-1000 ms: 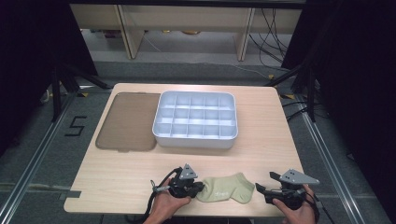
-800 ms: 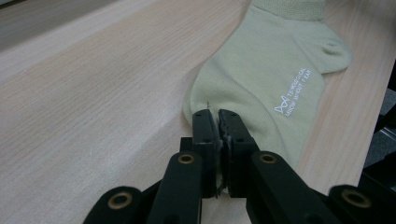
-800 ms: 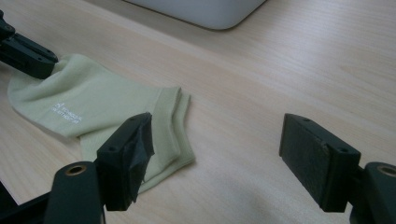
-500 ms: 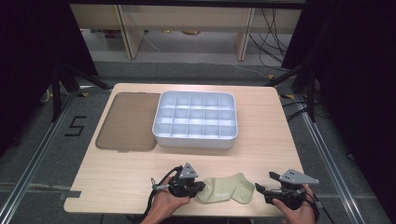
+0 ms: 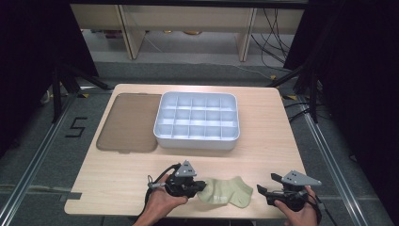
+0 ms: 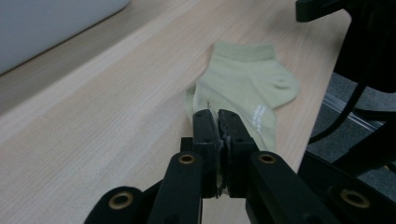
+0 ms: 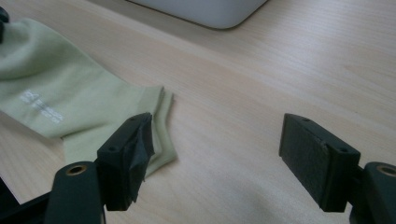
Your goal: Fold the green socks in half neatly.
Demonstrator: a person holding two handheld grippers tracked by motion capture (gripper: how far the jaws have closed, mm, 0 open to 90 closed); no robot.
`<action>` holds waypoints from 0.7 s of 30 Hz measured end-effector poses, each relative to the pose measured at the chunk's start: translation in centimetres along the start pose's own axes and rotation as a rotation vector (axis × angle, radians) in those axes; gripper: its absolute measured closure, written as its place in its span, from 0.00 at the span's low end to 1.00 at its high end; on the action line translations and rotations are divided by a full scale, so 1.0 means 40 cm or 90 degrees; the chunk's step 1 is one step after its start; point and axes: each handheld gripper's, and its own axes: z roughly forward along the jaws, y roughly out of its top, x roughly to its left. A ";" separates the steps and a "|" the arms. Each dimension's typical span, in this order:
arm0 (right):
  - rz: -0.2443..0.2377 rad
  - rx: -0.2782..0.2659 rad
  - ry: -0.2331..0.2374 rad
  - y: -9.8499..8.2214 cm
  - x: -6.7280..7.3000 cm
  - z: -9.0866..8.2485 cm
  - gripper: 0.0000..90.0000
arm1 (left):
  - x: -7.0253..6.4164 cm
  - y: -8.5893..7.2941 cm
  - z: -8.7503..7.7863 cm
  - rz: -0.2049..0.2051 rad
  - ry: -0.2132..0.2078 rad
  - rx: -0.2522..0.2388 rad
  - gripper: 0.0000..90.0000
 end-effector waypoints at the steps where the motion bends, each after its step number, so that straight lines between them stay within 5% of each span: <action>1: 0.000 -0.001 -0.001 0.000 0.000 0.000 0.30 | 0.000 0.004 -0.008 0.000 -0.002 0.001 0.95; 9: -0.021 0.002 0.000 0.002 -0.008 0.004 0.30 | 0.044 -0.019 -0.064 -0.001 0.008 0.018 0.95; 12: -0.003 0.002 0.001 0.003 -0.001 0.007 0.30 | 0.056 -0.028 -0.073 -0.001 0.017 0.028 0.95; 13: -0.024 0.000 0.009 0.006 -0.006 0.012 0.30 | 0.069 -0.036 -0.083 -0.004 0.023 0.030 0.95; 16: -0.003 0.006 0.006 0.007 0.007 0.012 0.30 | 0.078 -0.049 -0.096 -0.015 0.034 0.028 0.95; 18: -0.024 0.006 0.008 0.009 0.001 0.012 0.30 | 0.085 -0.052 -0.103 -0.005 0.036 0.035 0.95; 19: -0.022 -0.003 0.018 0.010 0.006 0.015 0.33 | 0.085 -0.056 -0.104 -0.029 0.043 0.019 0.95; 20: -0.022 -0.003 0.018 0.010 0.006 0.015 0.33 | 0.095 -0.059 -0.110 -0.018 0.044 0.025 0.95; 21: -0.023 -0.008 0.026 0.013 0.009 0.016 0.36 | 0.098 -0.064 -0.111 -0.035 0.048 0.016 0.95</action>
